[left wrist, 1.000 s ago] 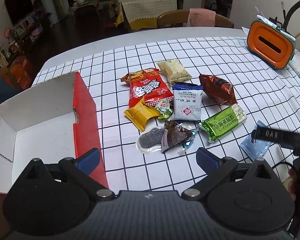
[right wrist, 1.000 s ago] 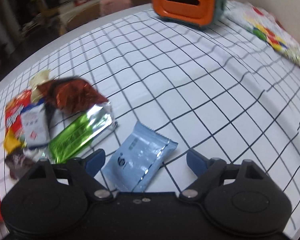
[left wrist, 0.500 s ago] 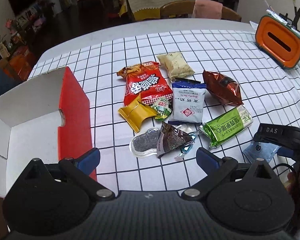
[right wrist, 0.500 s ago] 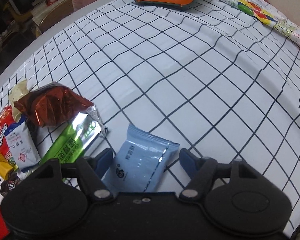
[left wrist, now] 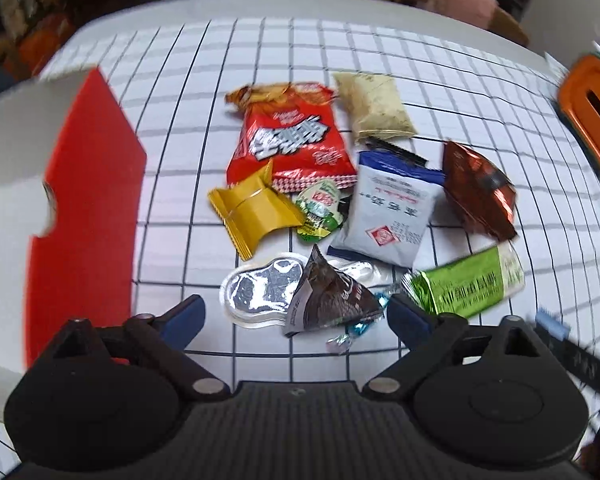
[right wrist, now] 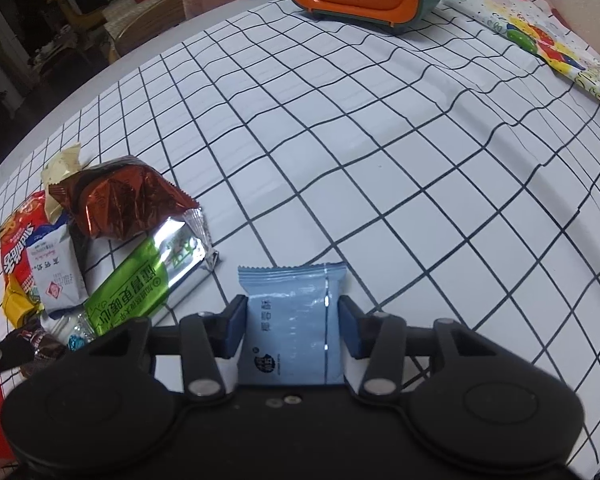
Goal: Organize snacks
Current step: 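Grasp the light-blue packet with the right gripper while the left gripper approaches the dark chocolate, then grasp the dark chocolate piece with the left gripper while the right gripper holds the blue packet, then carry both snacks over the box and open both grippers to drop them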
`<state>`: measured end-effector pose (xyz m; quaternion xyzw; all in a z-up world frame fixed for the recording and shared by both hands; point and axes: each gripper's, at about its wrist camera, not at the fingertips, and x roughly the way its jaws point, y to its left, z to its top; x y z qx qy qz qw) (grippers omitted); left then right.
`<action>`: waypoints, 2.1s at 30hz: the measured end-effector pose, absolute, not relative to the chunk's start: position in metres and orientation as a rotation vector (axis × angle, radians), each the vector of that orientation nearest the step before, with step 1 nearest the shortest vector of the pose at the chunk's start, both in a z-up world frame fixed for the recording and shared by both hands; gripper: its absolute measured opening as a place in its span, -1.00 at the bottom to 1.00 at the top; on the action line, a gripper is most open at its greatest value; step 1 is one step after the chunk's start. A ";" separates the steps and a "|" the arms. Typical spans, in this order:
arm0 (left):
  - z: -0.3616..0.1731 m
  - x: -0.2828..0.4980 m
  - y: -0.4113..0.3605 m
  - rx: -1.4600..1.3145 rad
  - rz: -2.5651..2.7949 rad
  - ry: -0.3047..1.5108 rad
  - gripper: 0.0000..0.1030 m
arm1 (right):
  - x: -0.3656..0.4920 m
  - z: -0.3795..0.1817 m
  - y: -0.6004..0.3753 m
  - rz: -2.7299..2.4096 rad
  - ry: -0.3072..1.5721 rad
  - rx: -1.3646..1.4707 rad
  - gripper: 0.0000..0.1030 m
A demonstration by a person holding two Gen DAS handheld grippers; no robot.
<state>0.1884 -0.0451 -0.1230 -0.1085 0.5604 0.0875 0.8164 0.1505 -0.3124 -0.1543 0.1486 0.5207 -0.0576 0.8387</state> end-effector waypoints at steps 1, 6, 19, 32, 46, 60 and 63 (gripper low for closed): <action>-0.127 0.192 -0.042 -0.264 0.194 1.209 0.75 | 0.150 -0.154 -0.314 -0.119 1.100 0.313 -0.09; -0.140 0.201 -0.038 -0.359 0.220 1.255 0.49 | 0.150 -0.154 -0.318 -0.106 1.096 0.312 -0.09; -0.139 0.197 -0.040 -0.355 0.176 1.229 -0.26 | 0.144 -0.147 -0.320 -0.087 1.064 0.317 -0.09; -0.124 0.166 -0.016 -0.442 0.127 1.193 -0.35 | 0.121 -0.107 -0.313 -0.044 0.998 0.305 -0.09; -0.054 0.118 0.024 -0.371 0.039 1.143 -0.35 | 0.086 -0.048 -0.250 0.131 0.992 0.231 -0.09; -0.011 0.088 0.107 -0.361 0.083 1.069 -0.35 | 0.086 -0.004 -0.139 0.342 0.939 0.077 -0.09; -0.008 0.083 0.129 -0.364 0.110 1.057 -0.35 | 0.090 0.000 -0.114 0.385 0.937 0.057 -0.09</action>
